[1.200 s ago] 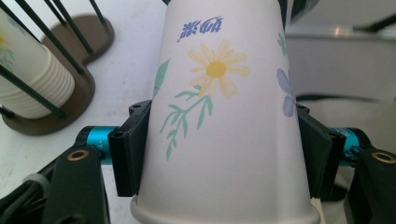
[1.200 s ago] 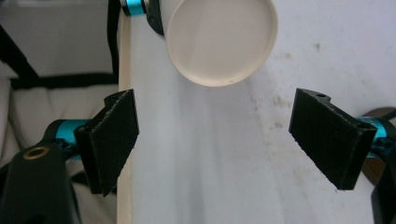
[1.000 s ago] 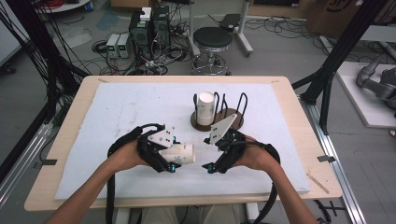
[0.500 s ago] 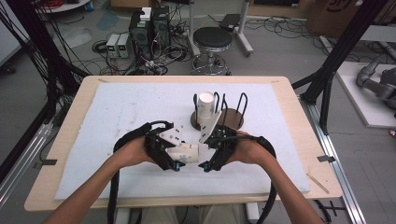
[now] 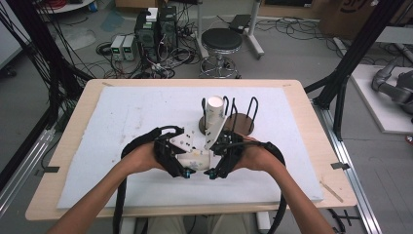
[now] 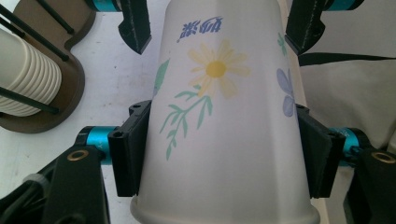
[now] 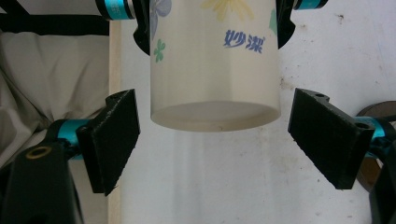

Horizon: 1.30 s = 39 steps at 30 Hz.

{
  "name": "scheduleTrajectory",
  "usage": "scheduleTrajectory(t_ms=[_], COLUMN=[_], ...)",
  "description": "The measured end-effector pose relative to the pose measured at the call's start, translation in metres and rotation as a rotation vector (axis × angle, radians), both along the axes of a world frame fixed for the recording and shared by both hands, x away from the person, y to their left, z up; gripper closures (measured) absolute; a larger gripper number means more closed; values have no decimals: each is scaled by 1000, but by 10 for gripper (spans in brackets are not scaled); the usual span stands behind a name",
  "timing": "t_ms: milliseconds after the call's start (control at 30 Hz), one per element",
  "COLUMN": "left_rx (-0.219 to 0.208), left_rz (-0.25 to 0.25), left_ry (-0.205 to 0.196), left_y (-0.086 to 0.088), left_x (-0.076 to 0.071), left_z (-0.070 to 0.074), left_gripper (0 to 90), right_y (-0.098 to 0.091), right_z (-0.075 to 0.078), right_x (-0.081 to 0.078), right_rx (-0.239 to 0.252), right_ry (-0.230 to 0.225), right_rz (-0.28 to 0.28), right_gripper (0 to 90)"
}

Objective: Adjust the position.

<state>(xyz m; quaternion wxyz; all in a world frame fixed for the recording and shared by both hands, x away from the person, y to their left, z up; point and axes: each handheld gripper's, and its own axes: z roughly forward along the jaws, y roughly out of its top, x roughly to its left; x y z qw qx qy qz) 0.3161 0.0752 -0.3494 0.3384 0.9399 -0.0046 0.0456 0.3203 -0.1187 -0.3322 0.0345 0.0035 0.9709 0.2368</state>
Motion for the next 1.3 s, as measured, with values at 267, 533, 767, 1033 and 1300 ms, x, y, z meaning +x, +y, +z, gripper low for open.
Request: scheduleTrajectory(t_ms=[267, 533, 767, 1033, 1300], left_rx=[0, -66, -111, -174, -326], left_rz=[-8, 10, 26, 26, 106], left_ry=[-2, 11, 20, -15, -19], left_y=[-1, 1, 7, 23, 50], left_x=[-1, 1, 3, 2, 0], left_z=[0, -4, -6, -8, -11], left_gripper=[306, 138, 79, 133, 133], right_y=[3, 4, 3, -7, -29], right_z=[1, 0, 0, -1, -3], right_x=[0, 0, 2, 3, 3], right_rx=[0, -7, -11, 40, 158], right_ry=[9, -2, -1, 6, 11], right_rz=[29, 31, 21, 10, -35], right_gripper=[355, 371, 371, 371, 371])
